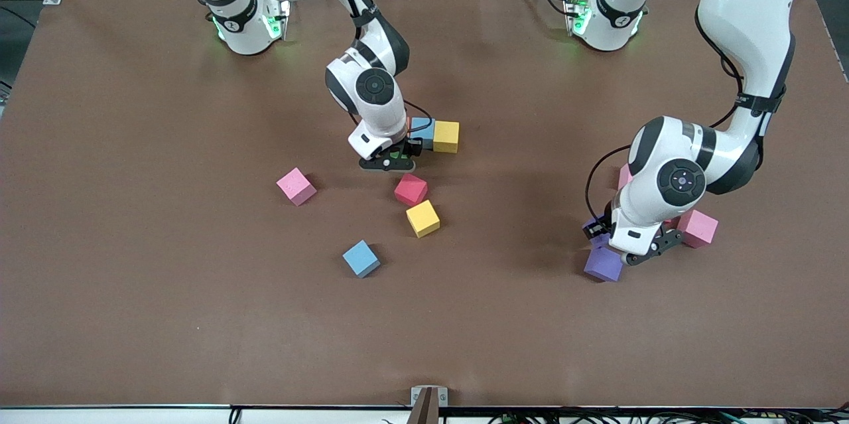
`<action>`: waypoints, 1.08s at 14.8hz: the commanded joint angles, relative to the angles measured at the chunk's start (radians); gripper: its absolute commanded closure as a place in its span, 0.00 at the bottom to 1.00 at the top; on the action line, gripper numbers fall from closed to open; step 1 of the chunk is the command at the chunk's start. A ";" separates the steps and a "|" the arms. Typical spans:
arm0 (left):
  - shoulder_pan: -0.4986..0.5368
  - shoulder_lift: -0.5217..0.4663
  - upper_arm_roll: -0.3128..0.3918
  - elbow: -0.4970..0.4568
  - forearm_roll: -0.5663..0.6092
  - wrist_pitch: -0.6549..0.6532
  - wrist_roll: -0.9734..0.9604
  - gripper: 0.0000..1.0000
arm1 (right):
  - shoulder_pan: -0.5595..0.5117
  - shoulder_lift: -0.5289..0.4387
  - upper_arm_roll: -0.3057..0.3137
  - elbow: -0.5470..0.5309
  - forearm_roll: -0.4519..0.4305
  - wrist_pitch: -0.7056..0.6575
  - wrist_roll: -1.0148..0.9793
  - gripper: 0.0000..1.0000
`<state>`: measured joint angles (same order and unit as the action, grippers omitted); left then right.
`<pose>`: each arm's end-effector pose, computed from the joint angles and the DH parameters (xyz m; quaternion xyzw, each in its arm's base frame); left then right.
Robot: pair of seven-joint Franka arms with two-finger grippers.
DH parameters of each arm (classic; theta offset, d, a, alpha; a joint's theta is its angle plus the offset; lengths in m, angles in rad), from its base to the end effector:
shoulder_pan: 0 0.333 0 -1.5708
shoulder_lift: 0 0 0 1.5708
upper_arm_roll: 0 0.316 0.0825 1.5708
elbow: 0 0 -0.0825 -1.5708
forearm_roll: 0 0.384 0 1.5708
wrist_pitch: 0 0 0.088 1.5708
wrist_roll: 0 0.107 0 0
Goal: Arrange 11 blocks into digit 3
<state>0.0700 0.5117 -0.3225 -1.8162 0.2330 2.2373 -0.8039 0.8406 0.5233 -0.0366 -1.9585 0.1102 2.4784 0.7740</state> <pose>0.6272 -0.1399 0.2645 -0.9759 -0.2159 0.0189 0.0235 0.4283 0.4450 0.2055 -0.9994 0.0260 0.0184 0.0165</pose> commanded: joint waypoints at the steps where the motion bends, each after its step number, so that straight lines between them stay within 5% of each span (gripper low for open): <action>1: -0.003 0.019 -0.004 0.028 0.022 -0.008 -0.021 0.58 | 0.011 -0.040 -0.005 -0.046 0.008 0.013 0.011 0.99; 16: -0.001 0.005 -0.007 0.034 0.020 -0.018 -0.035 0.57 | 0.008 -0.034 -0.006 -0.040 -0.004 0.014 -0.022 0.86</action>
<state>0.0701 0.5184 -0.3227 -1.8002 0.2330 2.2373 -0.8078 0.8406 0.5233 -0.0367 -1.9589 0.1096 2.4802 0.7663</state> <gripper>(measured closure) 0.396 0.454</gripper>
